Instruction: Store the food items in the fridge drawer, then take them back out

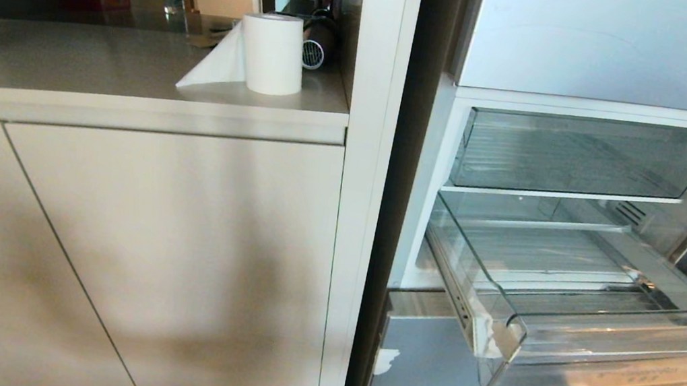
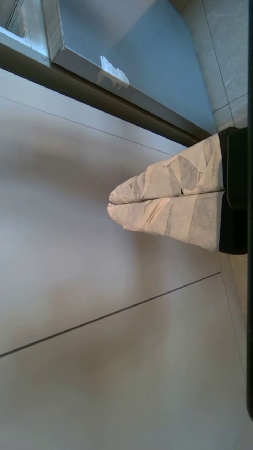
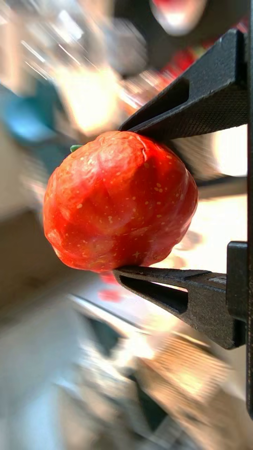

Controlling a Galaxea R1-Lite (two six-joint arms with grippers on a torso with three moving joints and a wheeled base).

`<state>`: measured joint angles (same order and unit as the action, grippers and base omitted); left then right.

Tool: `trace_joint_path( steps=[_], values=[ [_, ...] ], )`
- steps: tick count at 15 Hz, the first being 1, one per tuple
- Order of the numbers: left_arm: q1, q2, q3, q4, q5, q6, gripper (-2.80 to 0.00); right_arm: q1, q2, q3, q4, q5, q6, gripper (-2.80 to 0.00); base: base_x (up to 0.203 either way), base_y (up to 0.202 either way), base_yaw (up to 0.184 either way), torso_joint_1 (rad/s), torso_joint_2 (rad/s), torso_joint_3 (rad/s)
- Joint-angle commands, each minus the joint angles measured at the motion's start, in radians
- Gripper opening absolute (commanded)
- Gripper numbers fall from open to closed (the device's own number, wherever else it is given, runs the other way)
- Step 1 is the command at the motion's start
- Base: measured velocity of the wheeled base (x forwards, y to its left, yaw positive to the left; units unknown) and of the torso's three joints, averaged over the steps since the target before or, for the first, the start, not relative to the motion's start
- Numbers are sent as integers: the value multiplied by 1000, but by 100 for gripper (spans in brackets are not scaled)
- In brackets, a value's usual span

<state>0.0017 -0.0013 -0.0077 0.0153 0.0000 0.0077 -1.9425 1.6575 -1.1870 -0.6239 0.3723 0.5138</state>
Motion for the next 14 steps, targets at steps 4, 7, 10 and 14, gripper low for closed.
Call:
trace_joint_path(
  steps=[4,7,10,14],
  values=[
    [0,0,0,0,0,0,-280,-7,192,7,63,201,-53,-280,0,0,0,0,0,0],
    [0,0,0,0,0,0,-280,-20,292,-33,66,215,-77,-280,0,0,0,0,0,0],
    [0,0,0,0,0,0,-280,-26,341,-51,62,217,-117,-280,0,0,0,0,0,0],
    [0,0,0,0,0,0,-280,-22,461,-63,49,245,-183,-280,0,0,0,0,0,0]
  ],
)
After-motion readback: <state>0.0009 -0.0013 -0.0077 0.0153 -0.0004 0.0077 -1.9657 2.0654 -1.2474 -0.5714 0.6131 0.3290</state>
